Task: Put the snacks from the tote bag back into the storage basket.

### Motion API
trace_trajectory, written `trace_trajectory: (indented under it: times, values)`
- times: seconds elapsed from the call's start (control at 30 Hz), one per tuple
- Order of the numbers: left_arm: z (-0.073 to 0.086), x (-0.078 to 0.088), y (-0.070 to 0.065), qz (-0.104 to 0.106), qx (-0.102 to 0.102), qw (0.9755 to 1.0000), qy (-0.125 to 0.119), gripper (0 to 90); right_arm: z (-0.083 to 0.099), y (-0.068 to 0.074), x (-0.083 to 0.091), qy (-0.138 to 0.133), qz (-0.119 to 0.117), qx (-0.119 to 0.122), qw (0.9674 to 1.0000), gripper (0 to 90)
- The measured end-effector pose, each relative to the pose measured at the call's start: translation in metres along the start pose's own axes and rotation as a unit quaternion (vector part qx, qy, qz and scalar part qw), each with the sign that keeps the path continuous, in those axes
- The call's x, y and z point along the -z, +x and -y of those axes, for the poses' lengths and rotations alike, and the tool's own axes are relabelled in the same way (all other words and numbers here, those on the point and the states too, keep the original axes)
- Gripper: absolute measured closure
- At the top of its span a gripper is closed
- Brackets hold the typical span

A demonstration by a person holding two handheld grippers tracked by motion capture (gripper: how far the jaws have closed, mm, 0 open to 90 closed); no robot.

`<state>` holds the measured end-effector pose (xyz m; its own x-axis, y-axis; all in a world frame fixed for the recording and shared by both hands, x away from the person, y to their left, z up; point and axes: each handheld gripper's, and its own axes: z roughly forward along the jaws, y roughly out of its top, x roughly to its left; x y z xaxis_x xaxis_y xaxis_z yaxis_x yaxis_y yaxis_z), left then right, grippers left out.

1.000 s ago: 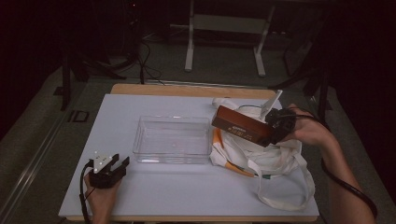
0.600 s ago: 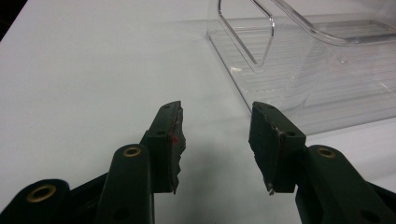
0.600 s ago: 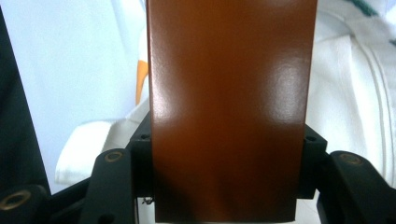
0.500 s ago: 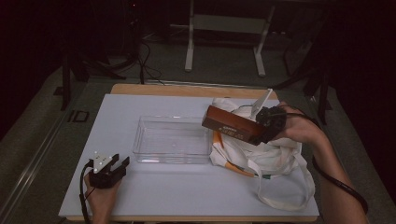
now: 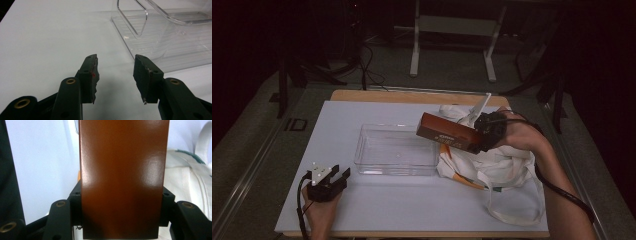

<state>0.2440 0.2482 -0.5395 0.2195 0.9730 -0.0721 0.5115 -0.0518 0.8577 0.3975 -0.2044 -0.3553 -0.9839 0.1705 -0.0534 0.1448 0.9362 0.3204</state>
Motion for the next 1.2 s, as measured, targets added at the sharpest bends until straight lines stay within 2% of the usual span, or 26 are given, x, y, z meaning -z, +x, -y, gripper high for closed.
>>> trace_trajectory:
  times: [0.73,1.2]
  values:
    - [0.000,0.000,0.001,0.002,0.003,1.0000,-0.001,55.1,-0.034,0.004,-0.012,0.000,-0.008,0.024,0.9997,43.1]
    - [0.000,0.000,0.001,0.003,0.006,1.0000,-0.003,55.0,-0.044,0.003,-0.028,0.013,-0.016,0.026,0.9995,43.1]
